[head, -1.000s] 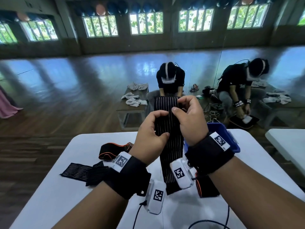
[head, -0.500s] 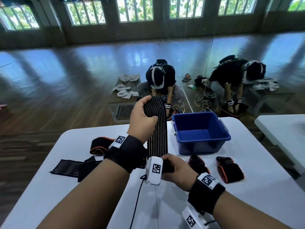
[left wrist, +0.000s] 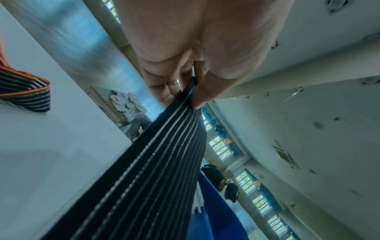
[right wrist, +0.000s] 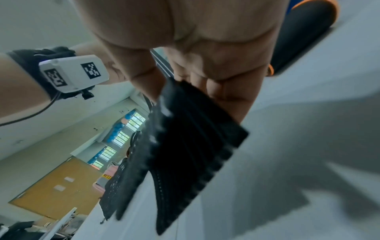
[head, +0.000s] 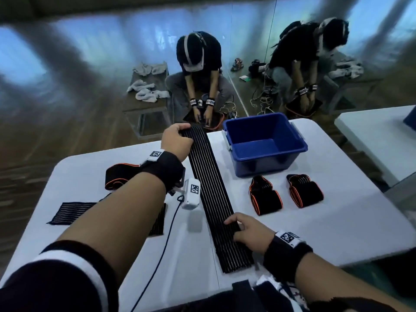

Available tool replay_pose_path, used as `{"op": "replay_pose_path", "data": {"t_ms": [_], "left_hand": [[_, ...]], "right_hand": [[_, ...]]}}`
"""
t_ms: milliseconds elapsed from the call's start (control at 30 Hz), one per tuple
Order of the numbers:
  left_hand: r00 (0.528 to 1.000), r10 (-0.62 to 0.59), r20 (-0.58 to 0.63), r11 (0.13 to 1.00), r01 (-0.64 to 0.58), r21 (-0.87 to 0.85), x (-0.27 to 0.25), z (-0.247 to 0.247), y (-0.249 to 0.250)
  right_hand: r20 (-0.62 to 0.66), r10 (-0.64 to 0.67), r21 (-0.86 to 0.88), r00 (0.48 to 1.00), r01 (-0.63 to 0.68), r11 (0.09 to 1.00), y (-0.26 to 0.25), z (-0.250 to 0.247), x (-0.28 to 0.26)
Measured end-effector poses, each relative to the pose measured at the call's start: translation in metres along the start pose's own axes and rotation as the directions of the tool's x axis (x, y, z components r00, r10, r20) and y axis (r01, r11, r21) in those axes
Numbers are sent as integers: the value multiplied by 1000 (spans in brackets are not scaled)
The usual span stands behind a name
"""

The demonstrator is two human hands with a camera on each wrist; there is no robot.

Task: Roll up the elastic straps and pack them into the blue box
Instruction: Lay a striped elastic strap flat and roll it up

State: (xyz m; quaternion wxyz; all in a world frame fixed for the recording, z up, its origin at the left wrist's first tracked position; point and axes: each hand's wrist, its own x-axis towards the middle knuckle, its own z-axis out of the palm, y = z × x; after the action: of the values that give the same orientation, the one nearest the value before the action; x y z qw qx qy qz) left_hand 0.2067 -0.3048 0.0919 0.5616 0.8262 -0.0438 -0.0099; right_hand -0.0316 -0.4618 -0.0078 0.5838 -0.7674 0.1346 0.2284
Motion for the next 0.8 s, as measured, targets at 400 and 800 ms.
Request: {"op": "replay_pose_path", "data": {"t_ms": [400, 800], "left_hand": [[990, -56, 130, 981, 31, 190, 59, 19, -79], [975, -118, 191, 820, -13, 572, 68, 6, -114]], "right_hand": [[-102, 197, -70, 975, -204, 976, 24, 36, 1], [-188, 88, -341, 978, -149, 928, 26, 45, -1]]}}
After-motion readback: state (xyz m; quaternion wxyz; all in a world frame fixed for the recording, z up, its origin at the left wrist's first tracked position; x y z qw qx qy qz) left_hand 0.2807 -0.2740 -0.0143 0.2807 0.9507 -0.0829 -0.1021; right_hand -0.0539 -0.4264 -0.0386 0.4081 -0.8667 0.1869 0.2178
